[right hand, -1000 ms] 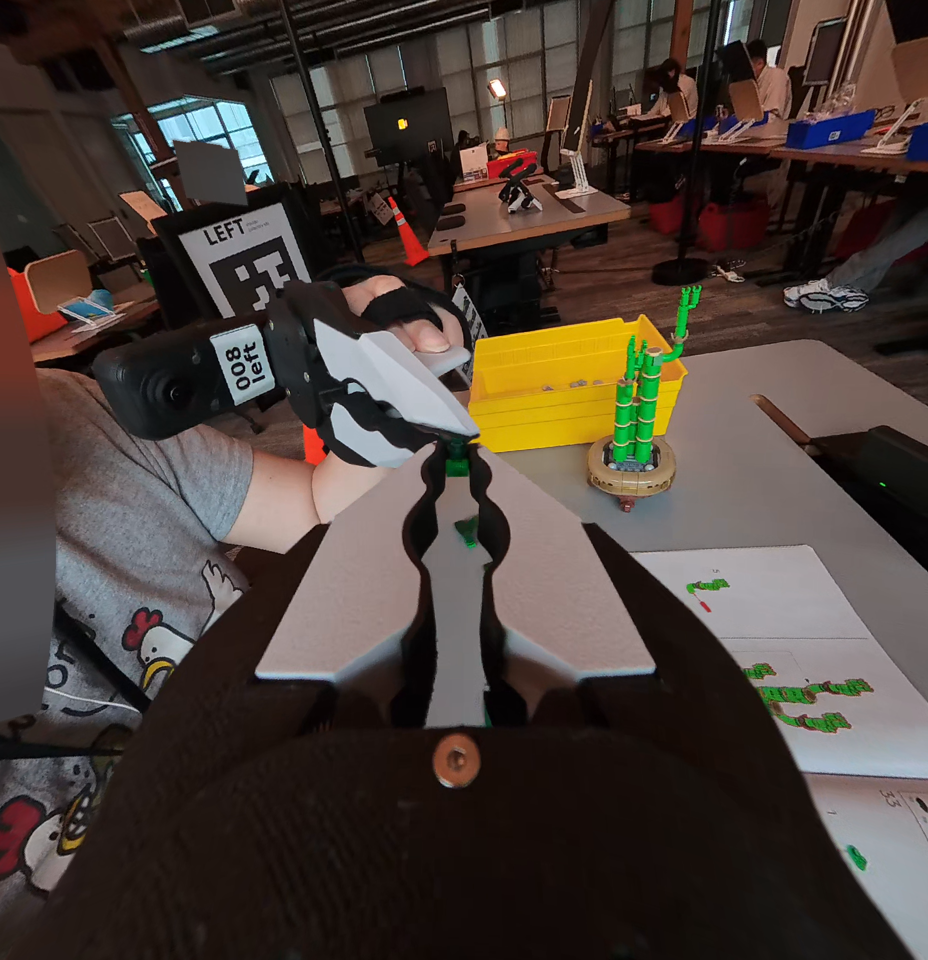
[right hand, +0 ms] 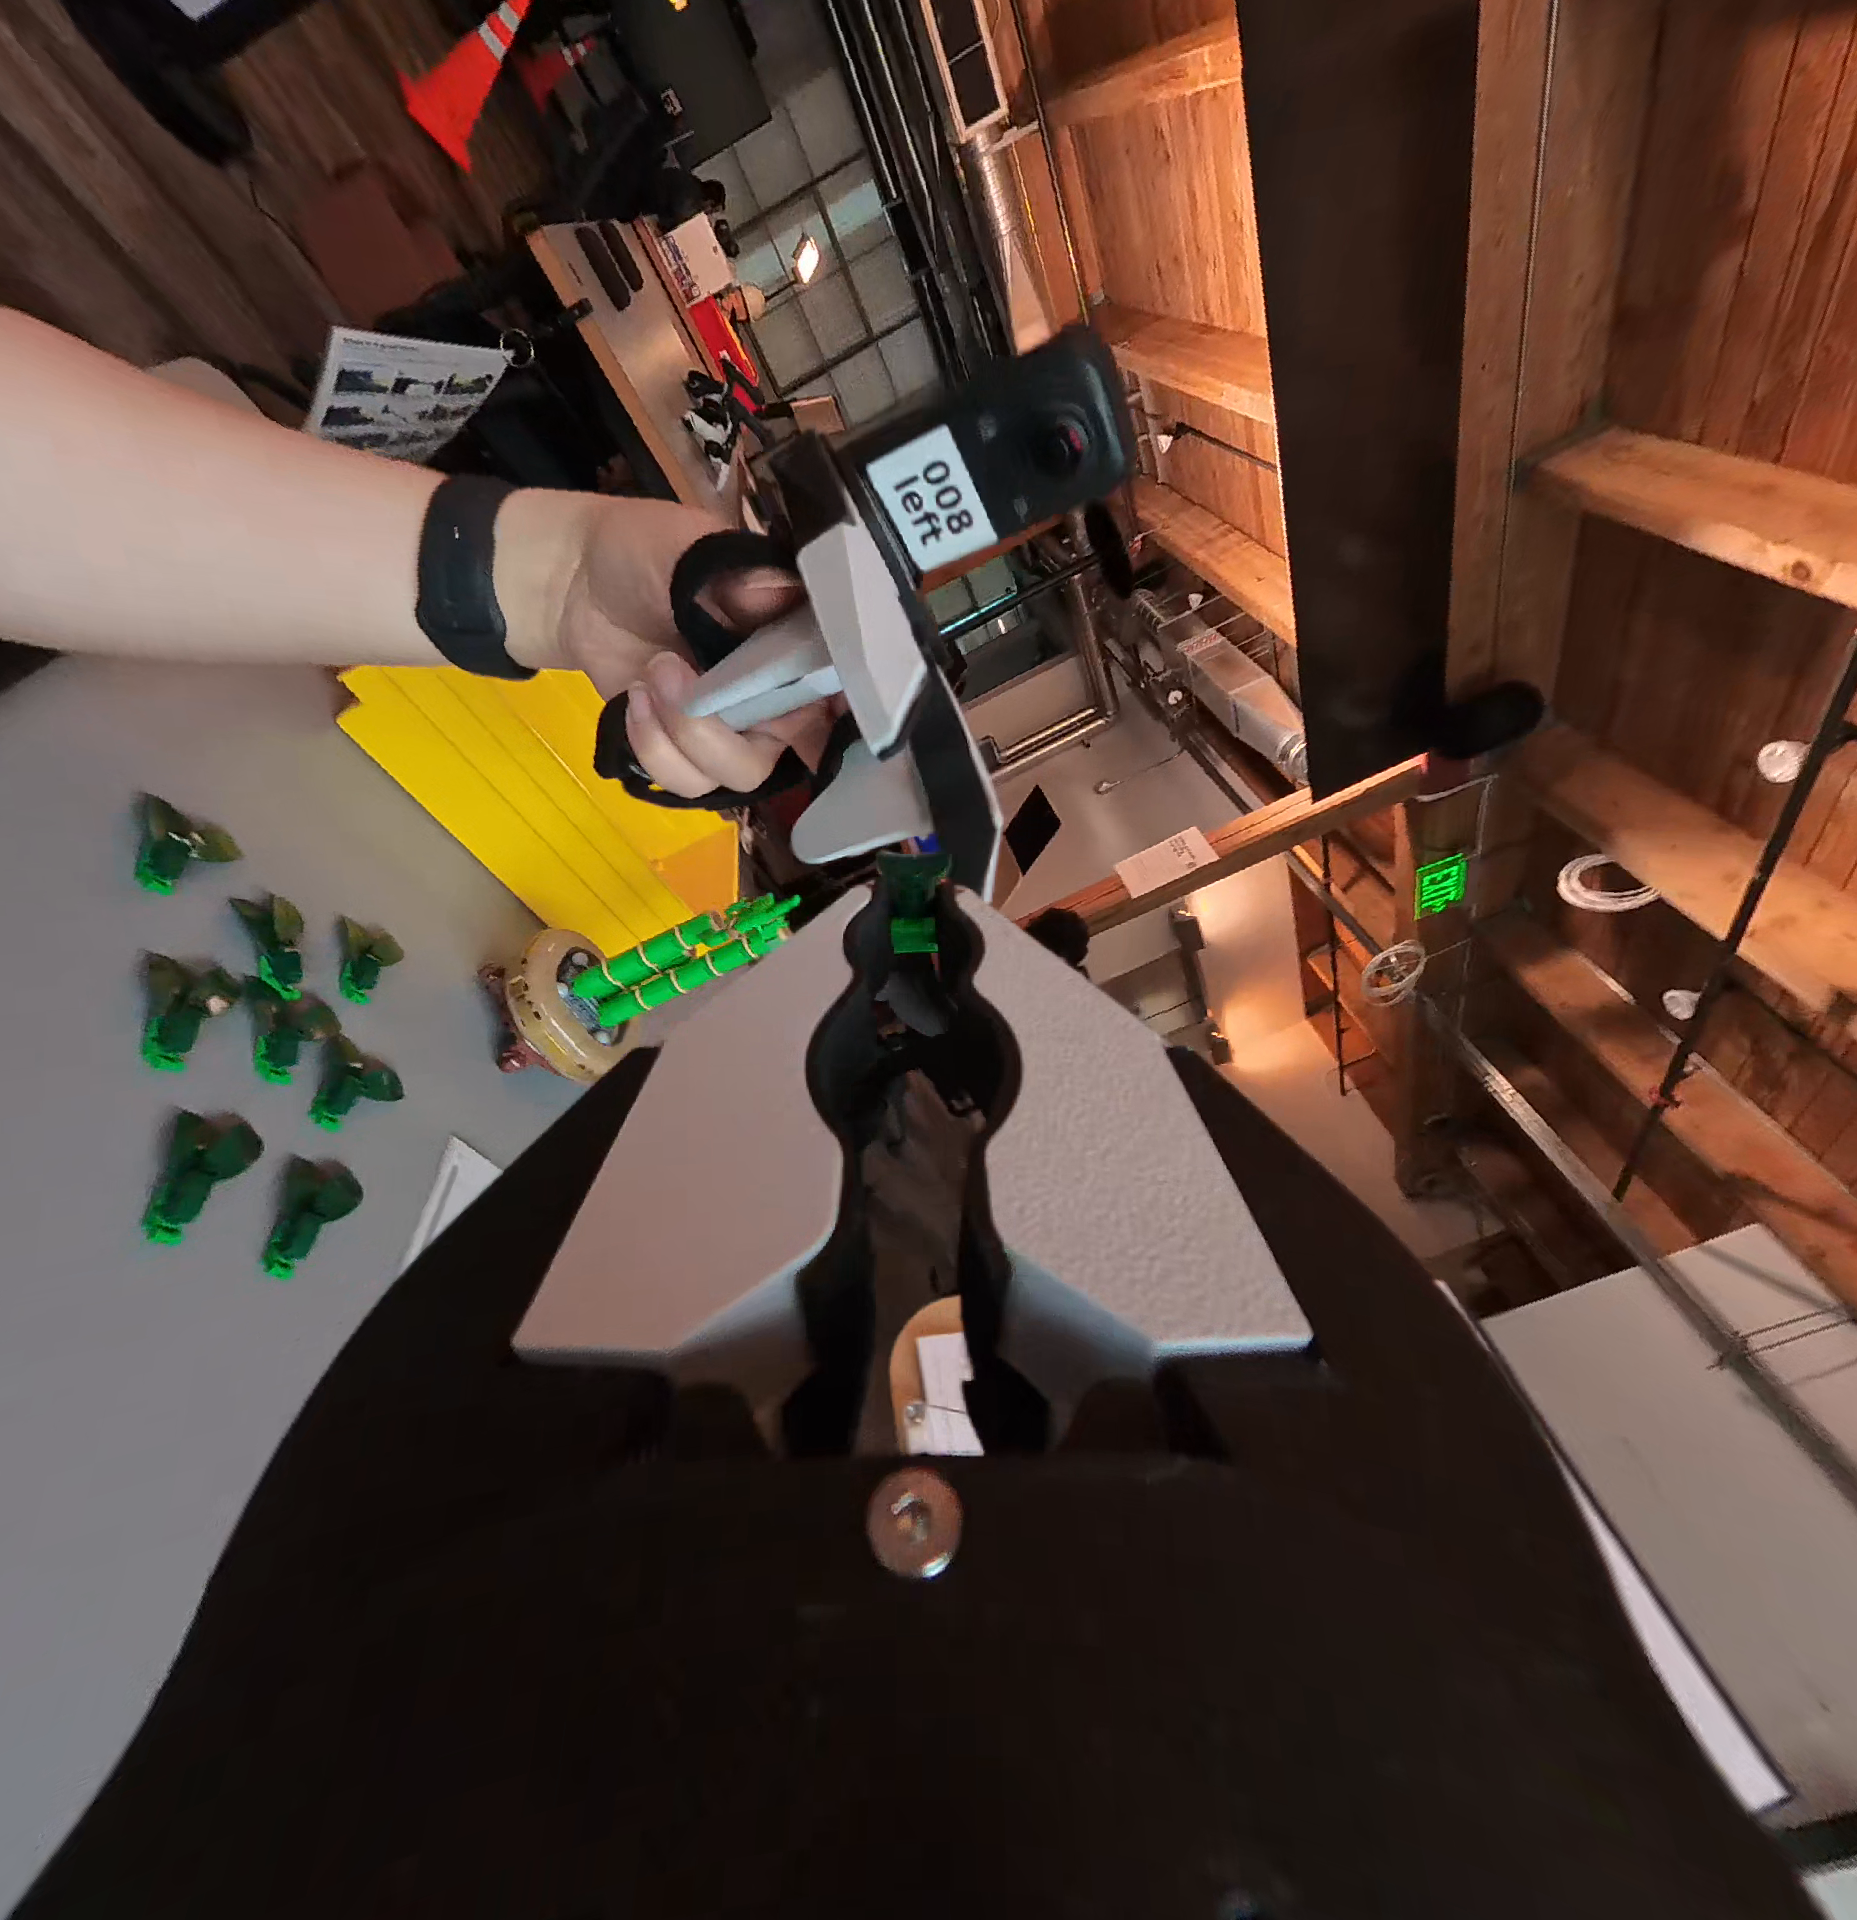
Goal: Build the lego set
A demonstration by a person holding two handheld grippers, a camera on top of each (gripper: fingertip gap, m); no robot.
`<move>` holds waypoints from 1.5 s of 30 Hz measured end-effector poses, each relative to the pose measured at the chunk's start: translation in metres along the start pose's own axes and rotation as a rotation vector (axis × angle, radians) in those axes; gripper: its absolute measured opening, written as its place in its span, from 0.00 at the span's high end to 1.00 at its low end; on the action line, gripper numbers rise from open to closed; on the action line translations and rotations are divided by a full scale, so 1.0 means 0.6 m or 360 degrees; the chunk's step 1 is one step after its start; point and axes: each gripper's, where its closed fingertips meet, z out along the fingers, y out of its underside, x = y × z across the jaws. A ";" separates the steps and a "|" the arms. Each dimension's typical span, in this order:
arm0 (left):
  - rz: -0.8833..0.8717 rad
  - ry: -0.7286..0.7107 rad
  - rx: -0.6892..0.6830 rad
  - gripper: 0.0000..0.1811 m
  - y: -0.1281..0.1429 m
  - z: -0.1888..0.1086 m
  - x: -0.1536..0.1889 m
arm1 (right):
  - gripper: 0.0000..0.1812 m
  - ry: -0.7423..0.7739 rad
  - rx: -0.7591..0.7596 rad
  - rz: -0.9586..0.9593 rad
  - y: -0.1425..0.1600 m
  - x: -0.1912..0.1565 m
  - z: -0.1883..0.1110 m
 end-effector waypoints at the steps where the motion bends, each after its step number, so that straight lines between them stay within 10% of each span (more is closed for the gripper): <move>1: -0.0042 0.0030 -0.0025 0.80 0.006 0.002 0.000 | 0.94 0.0001 0.0003 -0.0039 -0.001 -0.002 0.000; 13: -0.0499 0.0360 0.0084 1.00 0.004 -0.004 0.001 | 0.96 0.0045 -0.0038 -0.0181 0.008 -0.005 0.005; 20: -0.0103 0.0198 0.0021 1.00 0.007 -0.011 0.002 | 0.88 -0.0010 0.0012 0.0106 0.001 0.001 0.005; 24: 0.0543 0.0123 -0.0081 1.00 0.023 -0.024 0.032 | 0.82 -0.0347 0.0065 0.0653 -0.011 -0.020 -0.005; 29: 0.1227 0.0046 -0.0176 1.00 0.050 -0.026 0.062 | 0.83 -0.0484 -0.0050 0.0633 -0.006 -0.049 -0.002; 45: 0.1252 0.0164 -0.0230 1.00 0.069 -0.025 0.081 | 0.94 -0.0578 -0.0143 0.0337 -0.013 -0.084 0.003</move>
